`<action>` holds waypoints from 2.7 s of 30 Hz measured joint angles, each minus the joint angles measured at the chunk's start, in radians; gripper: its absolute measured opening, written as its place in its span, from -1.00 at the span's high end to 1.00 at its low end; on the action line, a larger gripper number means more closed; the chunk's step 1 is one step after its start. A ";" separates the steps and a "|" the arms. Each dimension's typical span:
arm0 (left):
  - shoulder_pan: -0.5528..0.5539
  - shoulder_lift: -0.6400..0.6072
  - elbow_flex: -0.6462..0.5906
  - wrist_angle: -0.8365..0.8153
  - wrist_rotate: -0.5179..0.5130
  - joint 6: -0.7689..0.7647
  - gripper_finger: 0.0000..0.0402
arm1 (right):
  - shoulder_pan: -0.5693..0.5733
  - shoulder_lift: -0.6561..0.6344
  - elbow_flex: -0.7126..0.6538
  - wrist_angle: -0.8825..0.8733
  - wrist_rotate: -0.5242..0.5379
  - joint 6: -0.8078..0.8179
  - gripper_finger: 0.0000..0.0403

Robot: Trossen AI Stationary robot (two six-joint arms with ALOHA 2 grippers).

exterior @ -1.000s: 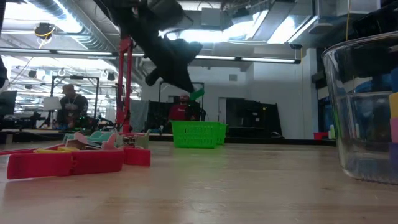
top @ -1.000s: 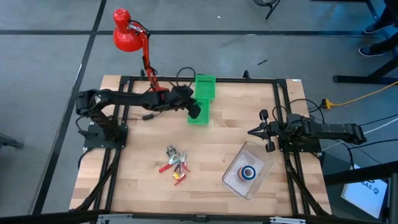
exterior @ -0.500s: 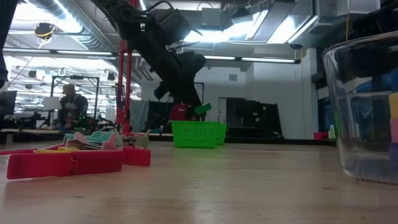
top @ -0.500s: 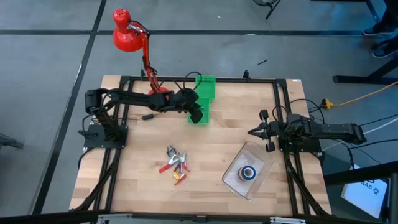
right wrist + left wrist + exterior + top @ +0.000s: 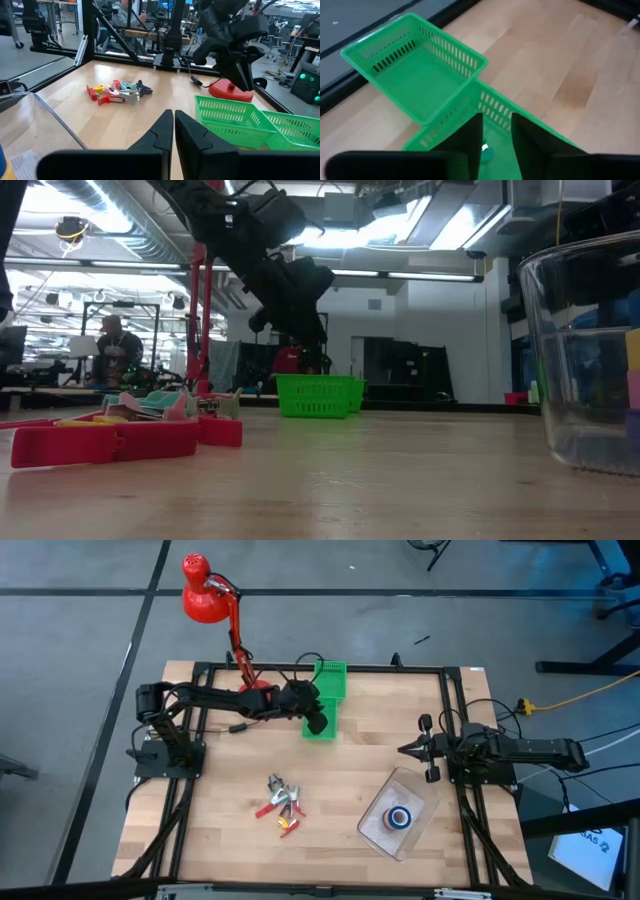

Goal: Pick and place Stapler, Stapler remover, tape
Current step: Put the left red stapler into the bottom green bin

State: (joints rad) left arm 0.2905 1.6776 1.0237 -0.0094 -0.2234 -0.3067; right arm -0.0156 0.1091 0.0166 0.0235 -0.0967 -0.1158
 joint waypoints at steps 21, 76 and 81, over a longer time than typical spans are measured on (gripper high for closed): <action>-0.301 -0.356 0.000 -0.309 -0.276 -0.184 0.51 | 0.000 0.000 0.000 0.000 0.000 0.002 0.90; -1.008 -0.025 0.000 -0.497 0.028 -0.644 0.67 | 0.000 0.000 0.000 0.000 -0.001 0.002 0.89; -1.004 0.025 0.000 -0.608 0.091 -0.838 0.63 | 0.000 0.000 0.000 -0.001 -0.001 0.002 0.90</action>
State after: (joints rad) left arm -0.7135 1.7022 1.0237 -0.6170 -0.1324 -1.1445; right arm -0.0156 0.1093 0.0166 0.0226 -0.0975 -0.1135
